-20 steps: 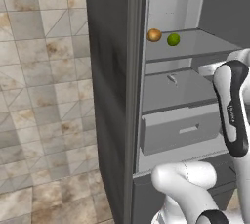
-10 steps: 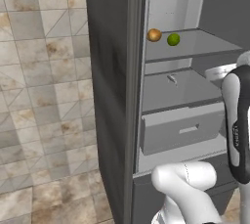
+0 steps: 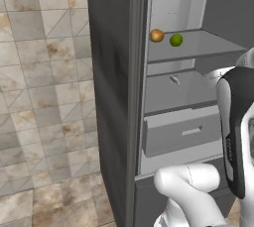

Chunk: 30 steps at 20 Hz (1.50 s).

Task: Transport the steak and lime to the fridge. Place the steak on the rack containing meat and place the lime on the rack containing the vegetable, ensuring meats and vegetables are on different racks.

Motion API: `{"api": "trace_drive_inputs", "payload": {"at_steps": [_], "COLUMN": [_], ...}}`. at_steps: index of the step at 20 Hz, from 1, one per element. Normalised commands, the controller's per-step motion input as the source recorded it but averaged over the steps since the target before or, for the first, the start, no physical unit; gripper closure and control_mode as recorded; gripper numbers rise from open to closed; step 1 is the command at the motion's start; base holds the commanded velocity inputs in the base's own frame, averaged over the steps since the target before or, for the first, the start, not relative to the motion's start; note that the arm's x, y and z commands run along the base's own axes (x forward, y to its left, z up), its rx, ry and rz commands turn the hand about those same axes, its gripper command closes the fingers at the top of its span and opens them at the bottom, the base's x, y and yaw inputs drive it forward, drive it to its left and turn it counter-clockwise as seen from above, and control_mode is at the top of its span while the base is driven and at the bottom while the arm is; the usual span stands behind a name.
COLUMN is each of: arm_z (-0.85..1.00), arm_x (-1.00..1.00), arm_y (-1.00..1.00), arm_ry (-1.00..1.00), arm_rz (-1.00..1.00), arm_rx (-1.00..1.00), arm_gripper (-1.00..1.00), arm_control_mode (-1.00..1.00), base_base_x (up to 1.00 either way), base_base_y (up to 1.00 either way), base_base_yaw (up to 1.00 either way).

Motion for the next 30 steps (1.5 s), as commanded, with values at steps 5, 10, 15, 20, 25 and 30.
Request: {"api": "trace_drive_inputs", "payload": {"at_steps": [5, 10, 15, 20, 25, 30], "arm_z": [0.0, 0.0, 0.0, 0.0, 0.0, 0.0], "arm_x": [-0.42, -0.4, 0.0, -0.02, -0.06, 0.0], "arm_y": [0.16, 0.03, 0.19, 0.15, 0.0, 0.0], "arm_ry": [0.0, 0.0, 0.0, 0.0, 0.0, 0.0], "arm_rz": [-0.1, -0.01, 0.0, 0.0, 0.0, 0.0], "arm_rx": [0.11, 0.13, -0.03, -0.02, 0.0, 0.0], "arm_gripper": [-1.0, -1.0, -1.0, -1.0, -1.0, -1.0], "arm_control_mode": [-1.0, -1.0, -1.0, -1.0, 1.0, 1.0], "base_base_x": [0.0, 0.0, 0.0, 0.0, -0.55, -0.99], "base_base_y": [0.0, 0.0, 0.0, 0.0, 0.09, 0.37], "base_base_yaw": [0.0, 0.0, 0.0, 0.0, 0.0, 0.0]}}
